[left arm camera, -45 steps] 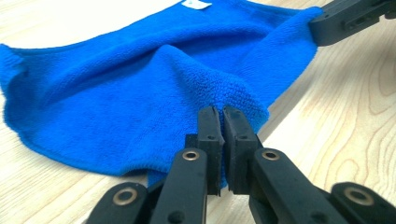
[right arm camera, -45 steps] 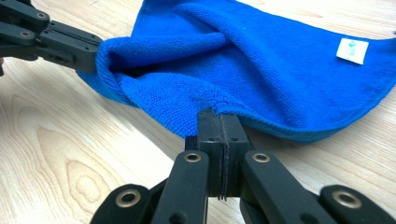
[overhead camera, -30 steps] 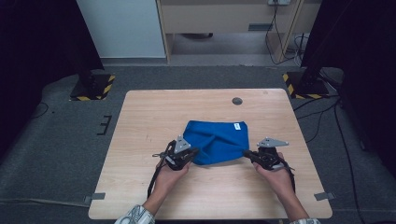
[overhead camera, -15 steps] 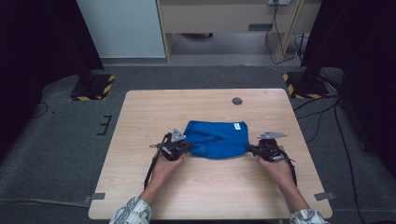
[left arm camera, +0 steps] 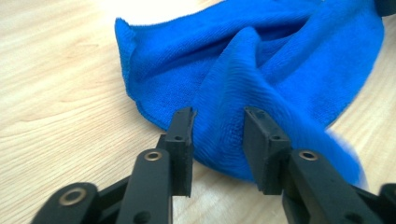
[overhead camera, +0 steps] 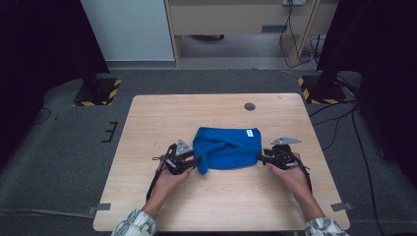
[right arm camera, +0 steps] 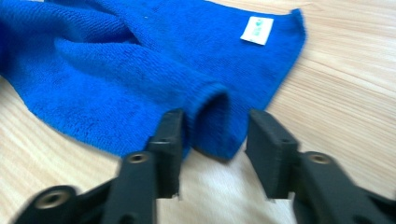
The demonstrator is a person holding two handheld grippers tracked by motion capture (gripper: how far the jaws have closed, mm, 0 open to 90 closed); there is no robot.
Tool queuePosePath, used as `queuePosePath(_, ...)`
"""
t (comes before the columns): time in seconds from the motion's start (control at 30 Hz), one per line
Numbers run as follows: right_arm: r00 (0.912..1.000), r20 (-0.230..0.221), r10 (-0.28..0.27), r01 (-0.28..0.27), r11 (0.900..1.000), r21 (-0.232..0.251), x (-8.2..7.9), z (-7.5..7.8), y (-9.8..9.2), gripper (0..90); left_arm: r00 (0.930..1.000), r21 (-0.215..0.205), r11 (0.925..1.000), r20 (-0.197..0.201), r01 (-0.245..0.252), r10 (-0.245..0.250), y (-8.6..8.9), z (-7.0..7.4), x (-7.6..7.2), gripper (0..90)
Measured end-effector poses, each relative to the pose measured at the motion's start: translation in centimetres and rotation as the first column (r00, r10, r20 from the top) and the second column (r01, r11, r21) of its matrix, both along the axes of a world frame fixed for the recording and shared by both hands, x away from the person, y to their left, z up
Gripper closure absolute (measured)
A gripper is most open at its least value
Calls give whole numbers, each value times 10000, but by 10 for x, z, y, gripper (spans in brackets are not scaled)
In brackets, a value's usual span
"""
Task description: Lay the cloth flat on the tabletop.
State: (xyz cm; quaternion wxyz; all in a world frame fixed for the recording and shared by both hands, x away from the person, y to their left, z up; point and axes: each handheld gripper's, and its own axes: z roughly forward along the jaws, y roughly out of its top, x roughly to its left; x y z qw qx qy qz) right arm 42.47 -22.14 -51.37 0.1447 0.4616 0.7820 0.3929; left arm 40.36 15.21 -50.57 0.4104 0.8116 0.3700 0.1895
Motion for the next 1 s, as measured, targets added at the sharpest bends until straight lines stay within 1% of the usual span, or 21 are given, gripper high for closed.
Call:
queuePosePath(0.03, 10000, 80, 41, -41, 10000, 30, -5, 1, -3, 500, 10000, -24, 10000, 6, -13, 13, 0, 1, -1, 624)
queuePosePath(0.1, 9999, 138, 1, -2, 10000, 67, -11, 3, -7, 489, 9999, 24, 9999, 31, -99, 99, 1, 2, -1, 624)
queuePosePath(0.13, 9998, 198, 10, -13, 9999, 149, -17, 5, -10, 486, 9999, -33, 9999, 22, -139, 139, 2, 2, 0, 624)
queuePosePath(0.2, 9997, 244, 53, -61, 9995, 326, -24, 5, -13, 523, 9998, -47, 9998, 33, -176, 176, 3, 2, 0, 624)
queuePosePath(0.23, 9996, 216, 183, -190, 9993, 331, -28, 4, -13, 532, 9998, -30, 9998, 40, -197, 197, 3, 2, 0, 624)
queuePosePath(0.27, 9991, 238, 353, -358, 9991, 228, -32, 2, -12, 544, 9997, -20, 9998, 76, -222, 222, 4, 2, 0, 624)
queuePosePath(0.3, 9991, 211, 359, -364, 9991, 227, -33, 1, -11, 572, 9995, -67, 9996, 87, -287, 288, 6, 3, 0, 624)
queuePosePath(0.33, 9987, 179, 475, -480, 9984, 287, -34, 0, -9, 585, 9995, -98, 9995, 84, -309, 310, 7, 4, 0, 624)
queuePosePath(0.4, 9984, 156, 536, -540, 9982, 261, -32, -2, -4, 597, 9993, -119, 9993, 113, -365, 367, 10, 4, -1, 621)
queuePosePath(0.43, 9979, 203, 612, -617, 9978, 246, -29, -3, -2, 587, 9993, -119, 9993, 120, -351, 353, 11, 5, -1, 621)
queuePosePath(0.5, 9982, 206, 560, -565, 9980, 287, -25, -5, 2, 570, 9991, -175, 9990, 130, -402, 405, 15, 5, -2, 619)
queuePosePath(0.57, 9972, 228, 706, -713, 9969, 332, -22, -7, 7, 560, 9990, -207, 9990, 160, -408, 411, 18, 6, -4, 614)
queuePosePath(0.6, 9971, 152, 752, -756, 9968, 261, -21, -8, 10, 573, 9990, -167, 9990, 188, -406, 409, 20, 6, -5, 613)
queuePosePath(0.67, 9963, 110, 858, -858, 9963, 39, -19, -10, 13, 718, 9987, -228, 9987, 219, -458, 463, 24, 7, -7, 612)
queuePosePath(0.7, 9963, 135, 846, -847, 9964, 0, -19, -10, 15, 774, 9985, -240, 9985, 218, -495, 500, 26, 7, -8, 610)
queuePosePath(0.8, 9953, 220, 940, -944, 9954, 164, -19, -6, 14, 885, 9981, -353, 9978, 260, -557, 566, 33, 9, -11, 603)
queuePosePath(0.9, 9948, 255, 990, -1002, 9936, 517, -21, -1, 11, 891, 9977, -450, 9972, 274, -599, 612, 38, 10, -15, 597)
queuePosePath(1.0, 9951, 211, 963, -977, 9916, 845, -26, 6, 5, 891, 9982, -510, 9970, 125, -581, 588, 41, 9, -18, 582)
